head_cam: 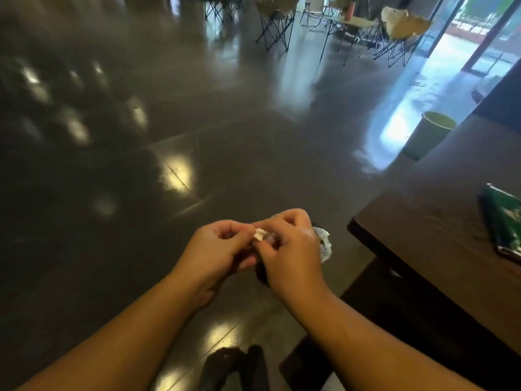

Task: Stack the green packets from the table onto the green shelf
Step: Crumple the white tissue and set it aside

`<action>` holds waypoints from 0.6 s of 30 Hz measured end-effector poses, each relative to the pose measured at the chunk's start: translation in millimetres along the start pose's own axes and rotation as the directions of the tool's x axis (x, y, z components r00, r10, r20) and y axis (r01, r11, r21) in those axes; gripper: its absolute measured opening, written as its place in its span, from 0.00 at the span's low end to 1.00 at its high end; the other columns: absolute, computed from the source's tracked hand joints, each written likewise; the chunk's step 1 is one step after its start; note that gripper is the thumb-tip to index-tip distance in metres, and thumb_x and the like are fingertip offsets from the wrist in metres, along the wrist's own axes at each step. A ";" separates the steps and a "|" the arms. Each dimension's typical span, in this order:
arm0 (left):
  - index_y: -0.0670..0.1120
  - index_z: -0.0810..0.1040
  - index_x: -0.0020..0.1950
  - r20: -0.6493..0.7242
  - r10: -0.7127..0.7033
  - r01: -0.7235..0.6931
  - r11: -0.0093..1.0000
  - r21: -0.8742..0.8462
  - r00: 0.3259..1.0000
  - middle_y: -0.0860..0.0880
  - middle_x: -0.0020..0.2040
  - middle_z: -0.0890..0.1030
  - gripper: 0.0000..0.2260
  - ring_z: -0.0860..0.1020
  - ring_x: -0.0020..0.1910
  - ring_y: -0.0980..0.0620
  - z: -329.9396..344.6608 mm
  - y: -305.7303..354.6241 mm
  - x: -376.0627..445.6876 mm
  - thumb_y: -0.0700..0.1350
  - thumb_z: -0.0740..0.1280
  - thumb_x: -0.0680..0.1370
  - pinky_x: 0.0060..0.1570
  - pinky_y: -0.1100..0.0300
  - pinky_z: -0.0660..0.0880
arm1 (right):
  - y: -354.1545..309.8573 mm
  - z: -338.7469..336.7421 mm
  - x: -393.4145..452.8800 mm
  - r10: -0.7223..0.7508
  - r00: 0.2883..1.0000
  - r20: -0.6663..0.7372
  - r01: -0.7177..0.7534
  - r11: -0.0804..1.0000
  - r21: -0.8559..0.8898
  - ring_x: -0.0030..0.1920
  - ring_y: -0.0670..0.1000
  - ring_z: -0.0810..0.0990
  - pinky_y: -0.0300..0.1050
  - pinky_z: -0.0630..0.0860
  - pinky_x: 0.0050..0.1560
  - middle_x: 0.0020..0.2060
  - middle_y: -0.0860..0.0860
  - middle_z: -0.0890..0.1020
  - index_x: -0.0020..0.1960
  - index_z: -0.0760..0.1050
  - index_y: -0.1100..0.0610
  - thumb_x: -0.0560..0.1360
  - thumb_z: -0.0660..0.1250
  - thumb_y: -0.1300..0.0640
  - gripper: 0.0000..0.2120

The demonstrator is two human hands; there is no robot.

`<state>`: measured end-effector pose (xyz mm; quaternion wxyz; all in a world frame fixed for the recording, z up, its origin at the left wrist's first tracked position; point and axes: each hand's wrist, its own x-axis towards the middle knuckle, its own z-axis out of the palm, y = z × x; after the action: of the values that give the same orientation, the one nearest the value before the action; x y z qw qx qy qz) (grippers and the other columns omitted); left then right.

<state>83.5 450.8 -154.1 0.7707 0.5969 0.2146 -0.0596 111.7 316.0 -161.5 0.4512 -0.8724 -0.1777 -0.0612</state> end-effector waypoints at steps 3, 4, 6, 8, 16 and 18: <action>0.42 0.83 0.55 -0.012 -0.084 0.084 0.996 -0.010 0.996 0.43 0.49 0.87 0.07 0.87 0.47 0.48 4.6 -26.7 28.9 0.40 0.71 0.78 0.48 0.55 0.83 | 30.2 15.7 5.8 0.097 0.995 0.036 -0.097 0.995 -0.006 0.51 0.34 0.75 0.26 0.74 0.47 0.47 0.40 0.76 0.50 0.81 0.46 0.78 0.71 0.61 0.09; 0.42 0.83 0.54 -0.037 -0.109 0.108 0.994 -0.022 0.993 0.41 0.49 0.87 0.06 0.86 0.45 0.48 5.1 -34.4 41.5 0.39 0.72 0.78 0.45 0.56 0.82 | 40.1 21.9 8.4 0.127 0.991 0.040 -0.128 0.992 0.018 0.52 0.34 0.77 0.27 0.75 0.48 0.48 0.39 0.77 0.51 0.80 0.45 0.78 0.70 0.62 0.12; 0.42 0.83 0.54 -0.073 -0.173 0.168 0.983 -0.072 0.982 0.39 0.50 0.86 0.06 0.86 0.45 0.45 11.6 -46.1 63.2 0.39 0.73 0.78 0.45 0.54 0.82 | 56.8 29.9 10.4 0.211 0.975 0.072 -0.215 0.975 0.059 0.53 0.36 0.79 0.29 0.77 0.50 0.51 0.39 0.78 0.58 0.78 0.44 0.78 0.69 0.64 0.16; 0.42 0.82 0.55 -0.070 -0.249 0.240 0.964 -0.114 0.966 0.39 0.50 0.86 0.06 0.85 0.46 0.44 17.5 -55.6 85.1 0.39 0.71 0.79 0.51 0.48 0.82 | 72.7 36.1 12.1 0.301 0.949 0.095 -0.311 0.944 0.109 0.56 0.39 0.80 0.35 0.80 0.54 0.58 0.39 0.77 0.65 0.75 0.45 0.78 0.69 0.65 0.21; 0.43 0.77 0.60 -0.073 -0.327 0.317 0.941 -0.121 0.942 0.40 0.49 0.82 0.09 0.82 0.42 0.47 70.4 -58.4 178.9 0.35 0.65 0.82 0.45 0.52 0.82 | 117.1 28.2 25.6 0.552 0.800 -0.237 -0.534 0.834 0.139 0.46 0.44 0.81 0.40 0.82 0.47 0.56 0.46 0.79 0.64 0.75 0.48 0.74 0.70 0.68 0.24; 0.48 0.76 0.64 -0.083 -0.294 0.292 0.956 -0.038 0.952 0.42 0.51 0.81 0.13 0.79 0.41 0.48 84.6 -56.1 193.4 0.36 0.65 0.82 0.42 0.53 0.81 | 118.3 16.6 27.3 0.659 0.726 -0.196 -0.605 0.748 0.273 0.41 0.45 0.80 0.36 0.79 0.40 0.47 0.47 0.78 0.57 0.75 0.49 0.76 0.69 0.69 0.17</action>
<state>260.2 386.9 -265.5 0.7506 0.5509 0.3350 -0.1445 179.4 273.7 -254.4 0.5460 -0.8154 0.1924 -0.0087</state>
